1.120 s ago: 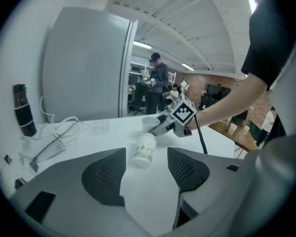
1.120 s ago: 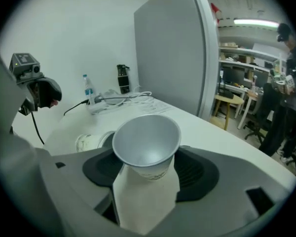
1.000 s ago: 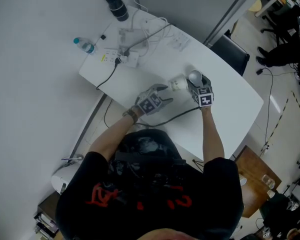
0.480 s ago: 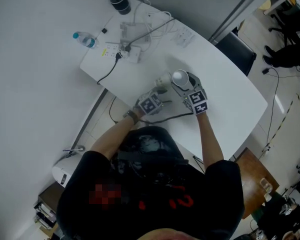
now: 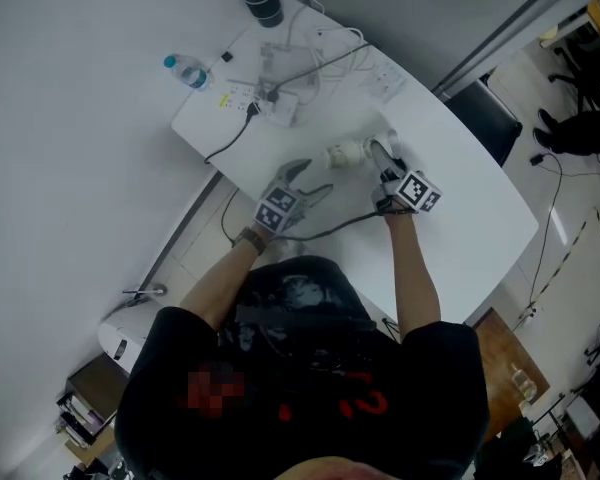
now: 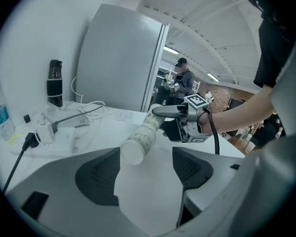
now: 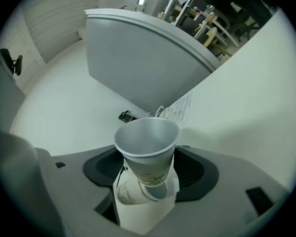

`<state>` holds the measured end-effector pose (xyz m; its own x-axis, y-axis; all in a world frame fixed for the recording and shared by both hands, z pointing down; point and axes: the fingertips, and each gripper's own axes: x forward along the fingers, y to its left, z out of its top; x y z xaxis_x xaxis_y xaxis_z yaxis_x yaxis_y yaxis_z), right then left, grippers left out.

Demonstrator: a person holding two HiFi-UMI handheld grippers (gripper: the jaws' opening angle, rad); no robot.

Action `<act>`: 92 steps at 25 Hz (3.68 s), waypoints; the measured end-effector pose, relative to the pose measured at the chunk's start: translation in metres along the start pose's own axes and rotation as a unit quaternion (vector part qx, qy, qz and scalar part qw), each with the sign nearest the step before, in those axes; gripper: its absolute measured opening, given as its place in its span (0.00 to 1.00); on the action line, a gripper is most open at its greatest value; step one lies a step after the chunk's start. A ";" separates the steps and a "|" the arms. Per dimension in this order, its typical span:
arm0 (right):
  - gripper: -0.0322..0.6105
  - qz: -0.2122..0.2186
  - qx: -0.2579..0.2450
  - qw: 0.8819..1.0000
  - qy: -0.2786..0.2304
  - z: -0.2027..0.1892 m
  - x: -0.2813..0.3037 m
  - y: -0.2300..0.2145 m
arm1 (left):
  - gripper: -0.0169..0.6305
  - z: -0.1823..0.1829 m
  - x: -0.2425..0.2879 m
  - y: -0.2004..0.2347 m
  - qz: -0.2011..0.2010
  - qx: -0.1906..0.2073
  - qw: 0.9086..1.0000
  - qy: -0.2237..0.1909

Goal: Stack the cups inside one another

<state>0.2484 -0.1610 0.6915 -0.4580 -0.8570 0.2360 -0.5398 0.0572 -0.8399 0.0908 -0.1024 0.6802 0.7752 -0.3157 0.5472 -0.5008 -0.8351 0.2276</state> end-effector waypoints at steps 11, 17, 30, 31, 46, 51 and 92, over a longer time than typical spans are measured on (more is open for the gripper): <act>0.55 0.056 0.022 0.984 0.169 -0.053 0.040 0.024 | 0.54 -0.028 0.041 -0.007 -0.031 -0.037 0.997 0.053; 0.55 0.027 -0.215 0.952 0.215 -0.079 0.045 0.078 | 0.54 -0.048 0.030 0.004 -0.033 -0.067 0.995 0.063; 0.57 -0.056 -0.516 0.824 0.226 -0.139 0.056 0.114 | 0.54 -0.022 -0.109 0.025 0.022 -0.071 0.997 -0.034; 0.57 -0.057 -0.506 0.832 0.221 -0.137 0.055 0.112 | 0.54 -0.012 -0.121 0.028 0.030 -0.069 0.996 -0.052; 0.58 -0.064 -0.419 0.898 0.122 -0.099 0.031 0.148 | 0.51 0.087 -0.167 0.018 0.006 -0.032 0.986 -0.162; 0.57 -0.052 -0.398 0.910 0.104 -0.087 0.038 0.150 | 0.50 0.087 -0.168 0.010 0.013 -0.044 0.984 -0.169; 0.06 -0.014 -0.417 0.899 -0.132 -0.018 -0.113 0.291 | 0.42 0.153 -0.195 -0.047 0.000 0.029 0.975 -0.219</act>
<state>0.1302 -0.0381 0.4287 -0.3119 -0.9495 0.0349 -0.9407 0.3035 -0.1514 0.0216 -0.0708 0.4398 0.8715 -0.4673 0.1487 -0.4883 -0.8549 0.1752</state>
